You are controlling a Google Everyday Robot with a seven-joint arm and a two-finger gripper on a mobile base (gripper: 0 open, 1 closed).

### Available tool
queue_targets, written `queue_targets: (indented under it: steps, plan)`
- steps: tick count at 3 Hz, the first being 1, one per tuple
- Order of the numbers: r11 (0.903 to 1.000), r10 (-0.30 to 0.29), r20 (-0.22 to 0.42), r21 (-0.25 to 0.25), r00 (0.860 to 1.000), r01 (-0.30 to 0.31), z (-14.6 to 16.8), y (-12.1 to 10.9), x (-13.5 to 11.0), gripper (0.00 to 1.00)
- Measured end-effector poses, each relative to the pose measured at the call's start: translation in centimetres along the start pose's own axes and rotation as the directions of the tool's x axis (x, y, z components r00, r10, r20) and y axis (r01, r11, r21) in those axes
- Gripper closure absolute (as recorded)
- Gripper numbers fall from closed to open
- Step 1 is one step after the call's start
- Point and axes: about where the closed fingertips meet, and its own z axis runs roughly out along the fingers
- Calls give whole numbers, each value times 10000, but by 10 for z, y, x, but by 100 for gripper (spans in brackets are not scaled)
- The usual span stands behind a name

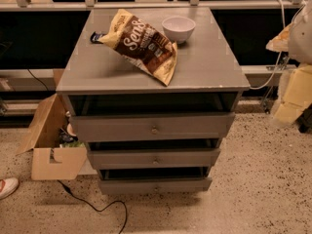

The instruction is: Open top drawer

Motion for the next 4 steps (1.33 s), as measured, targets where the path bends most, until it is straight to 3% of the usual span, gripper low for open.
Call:
queue_targets:
  steps: [1, 2, 3, 4]
  plan:
    - [10000, 27, 62, 80, 10000, -27, -1, 0, 0, 0]
    - [9998, 109, 558, -165, 9984, -100, 32, 7, -2, 0]
    - [9979, 305, 1793, -610, 9833, -198, 113, 31, -17, 0]
    - [9990, 420, 2715, -289, 9615, -355, 155, 28, -32, 0]
